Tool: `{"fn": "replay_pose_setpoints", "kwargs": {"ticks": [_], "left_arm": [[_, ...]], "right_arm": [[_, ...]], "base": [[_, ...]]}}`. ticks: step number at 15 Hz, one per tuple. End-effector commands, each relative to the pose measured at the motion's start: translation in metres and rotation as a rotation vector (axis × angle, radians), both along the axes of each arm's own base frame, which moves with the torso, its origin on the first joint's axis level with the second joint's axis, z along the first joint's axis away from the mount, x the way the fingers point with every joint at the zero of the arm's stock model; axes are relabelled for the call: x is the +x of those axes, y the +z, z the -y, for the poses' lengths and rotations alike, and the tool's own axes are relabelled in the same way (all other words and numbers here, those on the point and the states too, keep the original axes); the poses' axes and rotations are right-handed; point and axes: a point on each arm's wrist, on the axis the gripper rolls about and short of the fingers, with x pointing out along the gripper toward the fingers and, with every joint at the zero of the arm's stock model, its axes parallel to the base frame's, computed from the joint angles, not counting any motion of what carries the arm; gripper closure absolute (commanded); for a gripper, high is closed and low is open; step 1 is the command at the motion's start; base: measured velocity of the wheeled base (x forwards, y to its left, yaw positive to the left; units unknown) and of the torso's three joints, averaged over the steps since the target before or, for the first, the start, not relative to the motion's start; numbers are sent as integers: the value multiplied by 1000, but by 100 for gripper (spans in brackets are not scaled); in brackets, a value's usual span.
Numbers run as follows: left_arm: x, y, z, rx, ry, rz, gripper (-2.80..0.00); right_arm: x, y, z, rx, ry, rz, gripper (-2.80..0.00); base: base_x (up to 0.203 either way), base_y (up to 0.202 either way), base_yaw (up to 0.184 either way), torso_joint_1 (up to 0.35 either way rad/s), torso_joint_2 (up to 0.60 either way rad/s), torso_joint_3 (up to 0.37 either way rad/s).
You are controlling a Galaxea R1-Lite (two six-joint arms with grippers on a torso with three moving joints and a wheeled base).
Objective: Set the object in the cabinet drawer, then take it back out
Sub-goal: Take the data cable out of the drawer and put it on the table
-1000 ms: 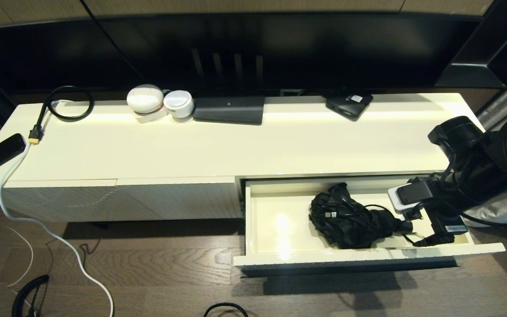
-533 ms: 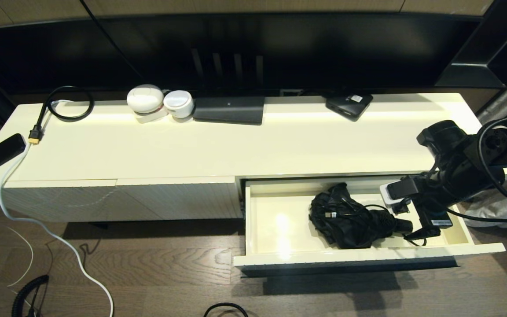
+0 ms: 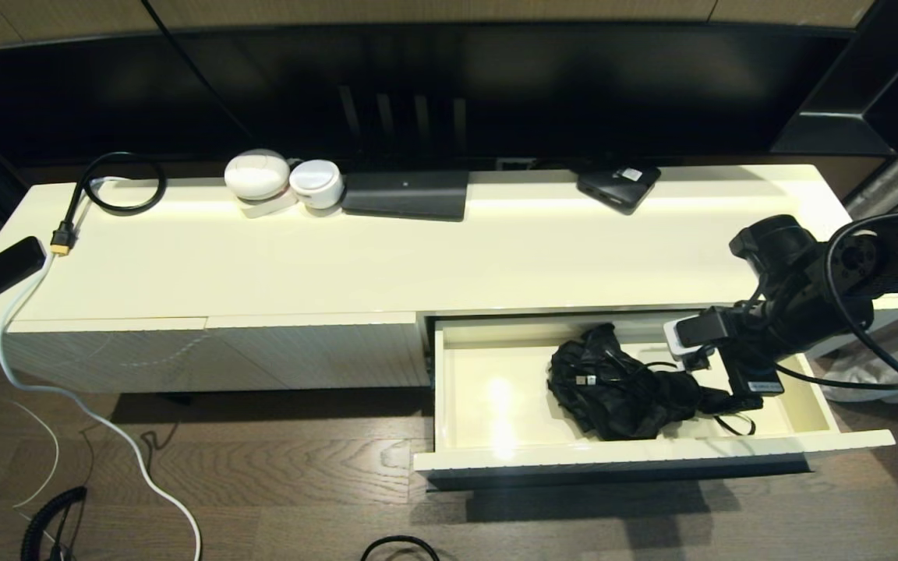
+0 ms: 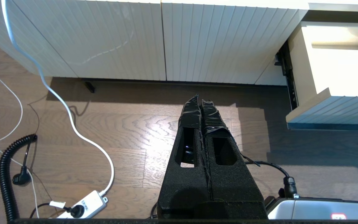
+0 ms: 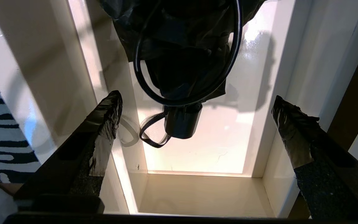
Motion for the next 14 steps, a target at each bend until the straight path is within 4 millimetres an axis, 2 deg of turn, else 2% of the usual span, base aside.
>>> {"fn": "replay_pose_setpoints", "kwargs": {"ticks": [1, 7, 14], "left_arm": [[0, 0, 0, -1, 1, 0, 0], [0, 0, 0, -1, 1, -1, 0], [0, 0, 0, -1, 1, 1, 0]], "right_arm": [[2, -7, 0, -2, 4, -18, -280], [15, -11, -4, 9, -9, 6, -280], [17, -14, -7, 15, -14, -4, -280]], "base": [[0, 0, 0, 0, 0, 0], [0, 0, 0, 0, 0, 0], [0, 0, 0, 0, 0, 0]]}}
